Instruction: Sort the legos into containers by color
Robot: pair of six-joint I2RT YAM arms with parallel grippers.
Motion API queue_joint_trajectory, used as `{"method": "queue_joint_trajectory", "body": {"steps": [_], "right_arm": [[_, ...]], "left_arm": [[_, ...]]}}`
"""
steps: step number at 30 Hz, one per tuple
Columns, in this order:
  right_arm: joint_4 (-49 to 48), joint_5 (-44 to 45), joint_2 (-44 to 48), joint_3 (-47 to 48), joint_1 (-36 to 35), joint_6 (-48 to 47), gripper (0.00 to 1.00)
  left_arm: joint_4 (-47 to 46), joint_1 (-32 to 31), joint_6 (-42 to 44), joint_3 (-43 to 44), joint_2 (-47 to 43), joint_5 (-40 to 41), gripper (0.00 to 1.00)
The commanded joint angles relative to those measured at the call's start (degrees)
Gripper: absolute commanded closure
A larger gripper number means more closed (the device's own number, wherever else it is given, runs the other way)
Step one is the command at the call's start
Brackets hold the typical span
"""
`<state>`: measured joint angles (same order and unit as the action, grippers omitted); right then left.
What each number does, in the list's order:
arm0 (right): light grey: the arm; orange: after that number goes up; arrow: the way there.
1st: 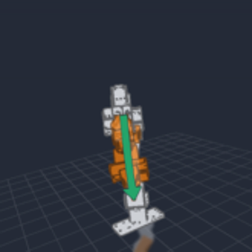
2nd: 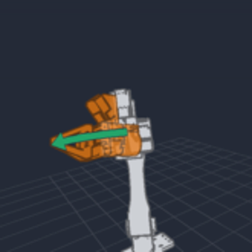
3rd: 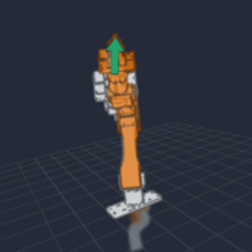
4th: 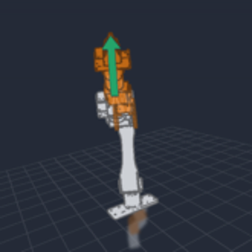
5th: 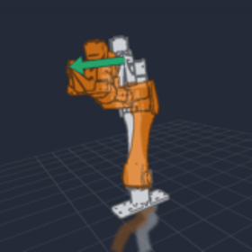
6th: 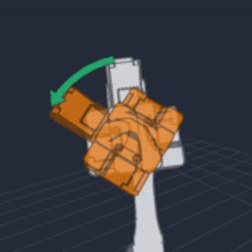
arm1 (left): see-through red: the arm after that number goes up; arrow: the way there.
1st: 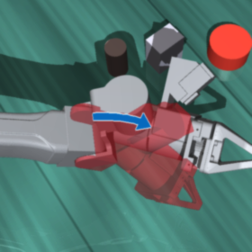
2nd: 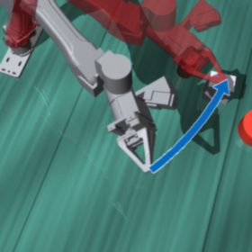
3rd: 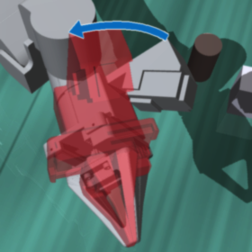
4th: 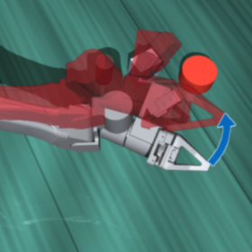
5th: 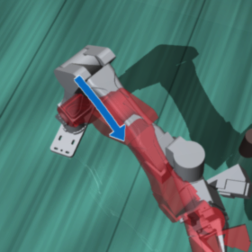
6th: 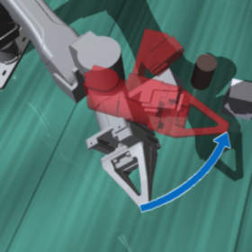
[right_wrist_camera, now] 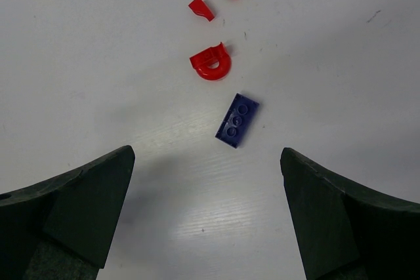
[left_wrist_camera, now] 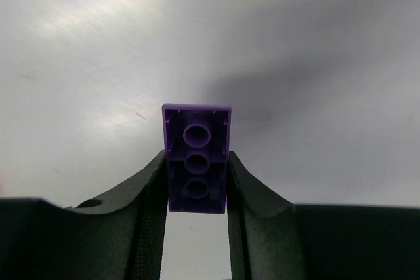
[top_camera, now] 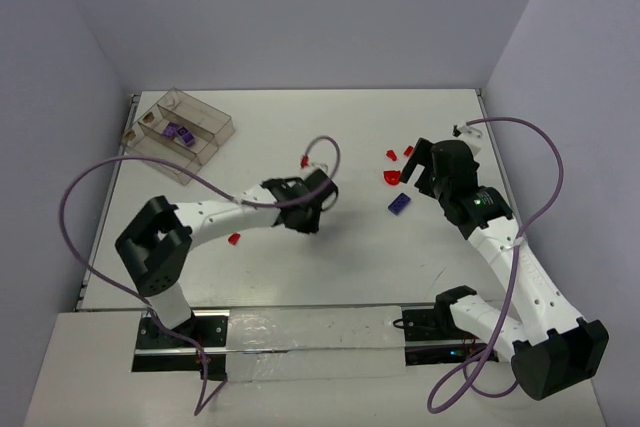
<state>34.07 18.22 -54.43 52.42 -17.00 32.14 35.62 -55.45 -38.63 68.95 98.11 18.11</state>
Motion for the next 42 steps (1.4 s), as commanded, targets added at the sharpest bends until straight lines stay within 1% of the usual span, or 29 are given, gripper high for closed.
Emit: {"method": "queue_joint_trajectory", "body": {"steps": [1, 2, 4, 6, 11, 15, 17, 21, 25, 29, 31, 32, 33, 38, 40, 42], "right_arm": [[-1.3, 0.8, -0.2, 0.1, -0.3, 0.5, 0.00], [-1.4, 0.8, -0.3, 0.2, -0.3, 0.6, 0.00], [-1.6, 0.6, -0.7, 0.4, -0.3, 1.2, 0.00], [-1.7, 0.0, -1.2, 1.0, -0.3, 1.8, 0.00], [-3.0, -0.8, -2.3, 2.0, -0.4, 1.6, 0.00], [-3.0, -1.2, -3.9, 3.9, -0.4, 1.3, 0.00], [-3.4, -1.3, -4.5, 4.4, -0.4, 0.9, 0.00], [-3.5, -0.8, -5.2, 4.2, -0.4, 0.4, 0.00], [-2.9, -0.4, -5.8, 4.0, -0.4, -0.2, 0.00], [-2.7, 0.3, -6.1, 3.9, -0.4, -0.7, 0.00], [-2.5, 0.4, -6.4, 3.9, -0.3, -0.9, 0.00], [-2.6, 0.4, -6.5, 4.1, -0.4, -0.9, 0.00], [-2.6, 0.2, -6.7, 4.3, -0.5, -0.9, 0.00], [-2.6, 0.0, -6.9, 4.5, -0.4, -1.3, 0.00], [-2.5, -0.4, -6.9, 4.7, -0.4, -1.3, 0.00], [-2.4, -0.9, -6.8, 4.8, -0.4, -1.3, 0.00]], "left_arm": [[3.9, 14.9, 4.1, 9.4, -4.5, 0.9, 1.00], [4.9, 18.8, 4.5, 11.2, -4.1, 1.8, 1.00], [6.8, 22.7, 5.8, 15.8, -2.7, 3.7, 1.00], [7.6, 28.1, 6.5, 20.1, -1.0, 5.6, 1.00], [8.1, 39.6, 6.9, 27.0, 3.3, 5.5, 1.00], [7.0, 44.3, 7.2, 29.8, 7.4, 6.6, 1.00], [6.5, 47.6, 6.9, 31.9, 10.6, 6.2, 1.00], [3.2, 51.3, 6.8, 33.3, 16.1, 2.7, 1.00], [3.6, 52.0, 7.7, 37.4, 21.8, 2.5, 0.99], [3.5, 52.1, 7.6, 38.6, 23.8, 2.6, 0.97], [3.4, 52.1, 7.5, 38.8, 24.4, 2.9, 0.94], [3.6, 52.1, 7.3, 38.9, 24.6, 3.2, 0.90], [3.9, 52.1, 7.1, 38.8, 24.9, 3.7, 0.82], [4.7, 52.2, 6.1, 37.7, 24.6, 4.5, 0.31], [4.7, 52.1, 6.0, 36.8, 23.6, 3.9, 0.22], [4.1, 52.1, 6.1, 36.2, 22.1, 3.0, 0.17]]}}
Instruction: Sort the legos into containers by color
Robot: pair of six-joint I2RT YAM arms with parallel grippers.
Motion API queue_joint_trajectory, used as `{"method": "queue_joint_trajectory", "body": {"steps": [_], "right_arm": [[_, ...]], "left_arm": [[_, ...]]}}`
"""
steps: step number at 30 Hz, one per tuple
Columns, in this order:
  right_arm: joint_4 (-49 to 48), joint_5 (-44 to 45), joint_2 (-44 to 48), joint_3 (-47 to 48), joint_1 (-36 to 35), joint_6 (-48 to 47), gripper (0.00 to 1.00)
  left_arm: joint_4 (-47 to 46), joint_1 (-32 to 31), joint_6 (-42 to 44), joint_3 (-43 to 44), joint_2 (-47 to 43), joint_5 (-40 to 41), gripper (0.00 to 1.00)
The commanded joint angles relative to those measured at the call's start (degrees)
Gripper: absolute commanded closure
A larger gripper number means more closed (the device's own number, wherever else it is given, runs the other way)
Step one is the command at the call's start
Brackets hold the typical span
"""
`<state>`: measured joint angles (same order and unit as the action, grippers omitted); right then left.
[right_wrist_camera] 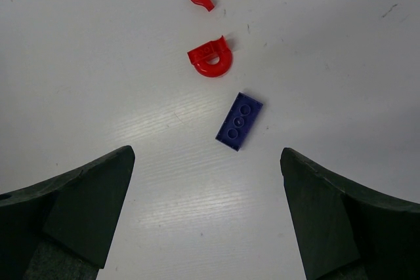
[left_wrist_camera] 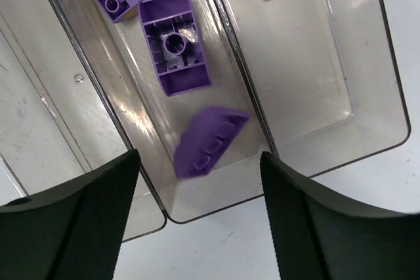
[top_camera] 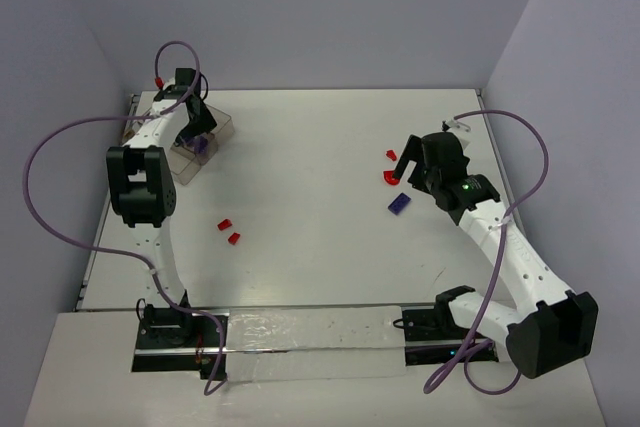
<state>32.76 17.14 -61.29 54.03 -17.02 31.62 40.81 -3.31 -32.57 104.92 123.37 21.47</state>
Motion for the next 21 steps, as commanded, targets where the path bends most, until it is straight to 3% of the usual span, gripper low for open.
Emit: {"method": "queue_joint_trajectory", "body": {"steps": [1, 7, 13, 18, 20, 21], "right_arm": [[-1.1, 0.0, 0.3, 3.2, -0.4, -0.7, 0.00], [-0.4, 0.4, 2.0, 2.5, -0.4, -0.9, 0.00], [-0.2, 0.5, 3.9, 0.2, -0.4, -0.2, 0.00], [-0.1, 0.3, 6.5, -1.5, -0.4, 0.0, 0.00], [0.1, 0.3, 6.7, -1.6, -0.5, -0.1, 0.00], [0.2, 0.2, 6.3, -1.5, -0.5, -0.2, 0.00]], "left_arm": [[-1.4, 0.0, 0.1, -0.5, -4.8, -0.9, 0.16], [0.3, -2.1, 2.3, -3.2, -16.5, -4.1, 0.18], [-0.9, -12.2, 7.4, -22.1, -34.5, -4.2, 0.21], [0.8, -16.1, 0.6, -39.2, -46.3, -8.7, 0.21], [-1.4, -16.4, -1.9, -46.6, -49.2, -11.5, 0.16], [-2.7, -16.5, -3.5, -48.8, -50.2, -13.1, 0.07]]}}
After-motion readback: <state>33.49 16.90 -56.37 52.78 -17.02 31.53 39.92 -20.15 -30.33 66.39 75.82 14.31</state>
